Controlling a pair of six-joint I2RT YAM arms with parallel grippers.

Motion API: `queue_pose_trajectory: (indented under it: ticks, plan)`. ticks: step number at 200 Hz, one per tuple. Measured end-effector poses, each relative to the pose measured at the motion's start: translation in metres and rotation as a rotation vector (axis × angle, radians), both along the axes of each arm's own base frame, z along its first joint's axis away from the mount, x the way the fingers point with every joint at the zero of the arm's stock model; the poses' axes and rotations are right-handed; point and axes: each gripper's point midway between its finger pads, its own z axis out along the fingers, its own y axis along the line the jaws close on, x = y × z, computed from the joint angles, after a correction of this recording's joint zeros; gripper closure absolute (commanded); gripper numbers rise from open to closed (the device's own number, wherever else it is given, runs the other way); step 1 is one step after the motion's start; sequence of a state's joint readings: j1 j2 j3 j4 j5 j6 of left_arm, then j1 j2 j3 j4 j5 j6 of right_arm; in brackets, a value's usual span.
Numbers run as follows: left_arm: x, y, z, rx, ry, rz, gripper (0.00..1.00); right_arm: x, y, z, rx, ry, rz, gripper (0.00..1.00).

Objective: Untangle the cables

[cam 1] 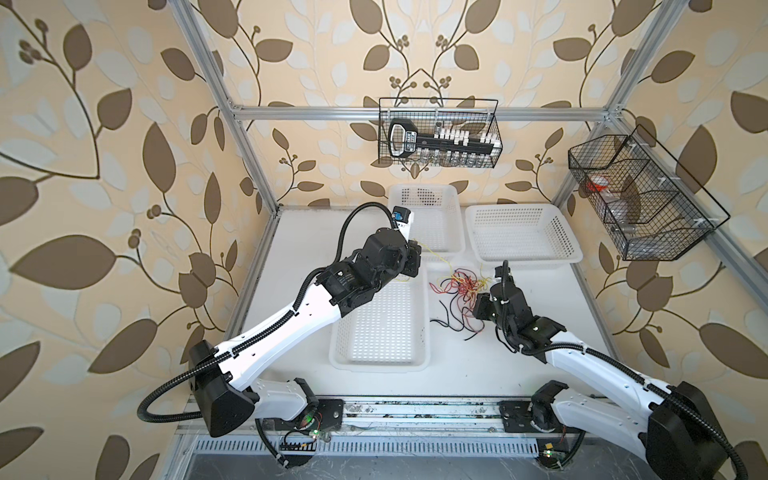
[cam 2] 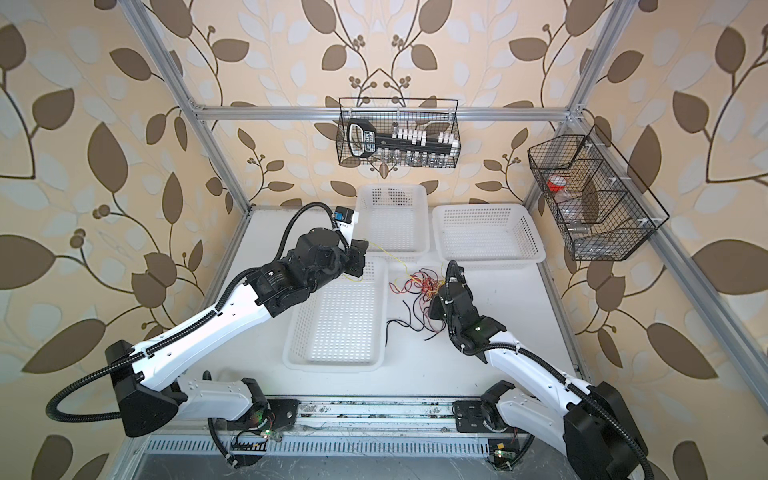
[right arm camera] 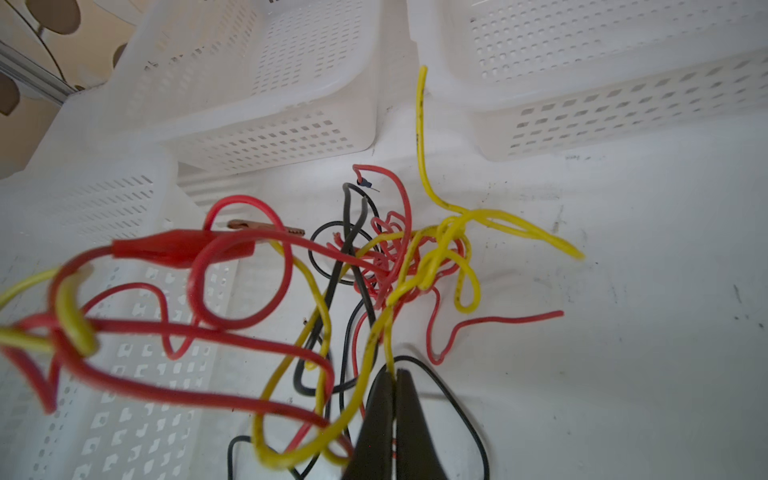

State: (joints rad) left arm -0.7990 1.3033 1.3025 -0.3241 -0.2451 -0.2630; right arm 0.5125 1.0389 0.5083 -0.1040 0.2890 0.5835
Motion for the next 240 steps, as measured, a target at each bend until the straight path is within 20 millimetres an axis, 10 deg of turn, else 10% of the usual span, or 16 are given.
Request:
queue_pose_trajectory:
  ticks: [131, 240]
  plan:
    - [-0.007, 0.067, 0.031, -0.015, -0.049, 0.141, 1.0, -0.009, -0.03, -0.03, -0.067, 0.085, -0.064, 1.0]
    - [-0.015, 0.041, 0.013, -0.043, 0.018, -0.004, 1.0, -0.012, -0.016, -0.021, -0.026, 0.069, 0.023, 0.95]
